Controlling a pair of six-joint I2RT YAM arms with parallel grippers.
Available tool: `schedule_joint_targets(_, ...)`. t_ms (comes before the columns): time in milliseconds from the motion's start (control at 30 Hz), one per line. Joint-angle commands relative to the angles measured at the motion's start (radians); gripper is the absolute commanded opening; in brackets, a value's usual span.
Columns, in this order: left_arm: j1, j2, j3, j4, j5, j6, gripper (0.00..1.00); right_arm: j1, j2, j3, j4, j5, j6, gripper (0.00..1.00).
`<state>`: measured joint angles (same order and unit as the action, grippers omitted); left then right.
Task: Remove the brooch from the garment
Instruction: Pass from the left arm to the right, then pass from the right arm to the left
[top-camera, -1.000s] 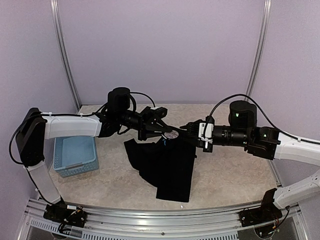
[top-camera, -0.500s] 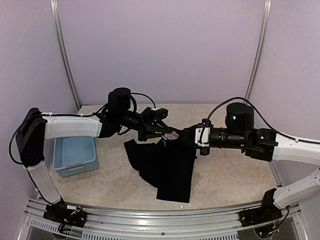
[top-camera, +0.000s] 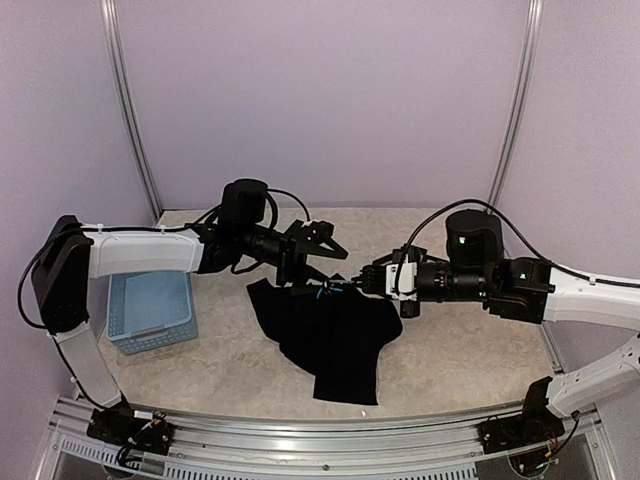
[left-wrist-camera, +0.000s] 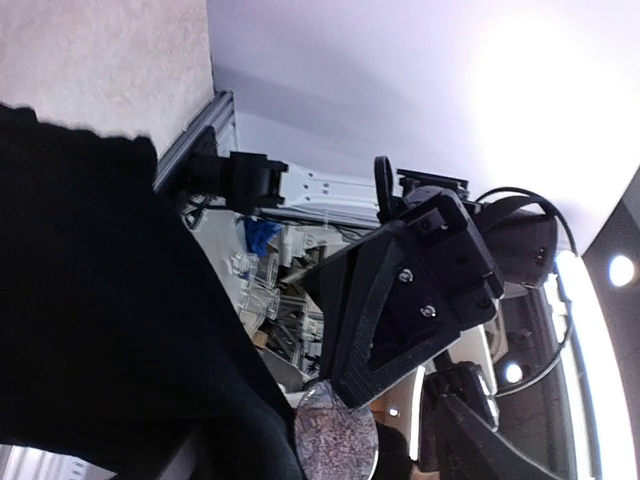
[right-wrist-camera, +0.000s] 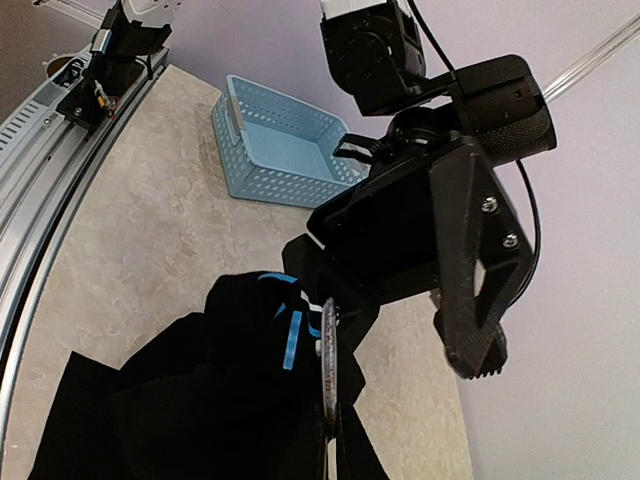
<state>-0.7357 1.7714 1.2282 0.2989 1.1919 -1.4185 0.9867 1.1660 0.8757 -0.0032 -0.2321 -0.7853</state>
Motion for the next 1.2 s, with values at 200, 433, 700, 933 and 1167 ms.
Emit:
schedule_joint_targets(200, 0.05, -0.16, 0.207, -0.747, -0.515, 0.627, 0.9, 0.013, 0.07, 0.152, -0.352, -0.023, 0.162, 0.0)
schedule_joint_targets(433, -0.031, -0.275, 0.143, -0.746, -0.761, 0.757, 0.9, -0.015, 0.201, 0.298, -0.57, -0.076, 0.244, 0.0)
schedule_joint_targets(700, -0.127, -0.282, 0.073, -0.614, -0.763, 0.799, 0.79, -0.082, 0.308, 0.446, -0.688, -0.202, 0.379, 0.0)
schedule_joint_targets(933, -0.15, -0.29, -0.013, -0.498, -0.761, 0.744, 0.74, -0.152, 0.286, 0.413, -0.615, -0.295, 0.532, 0.0)
schedule_joint_targets(1167, -0.153, -0.271, -0.021, -0.411, -0.754, 0.703, 0.73, -0.199, 0.209, 0.328, -0.393, -0.267, 0.637, 0.0)
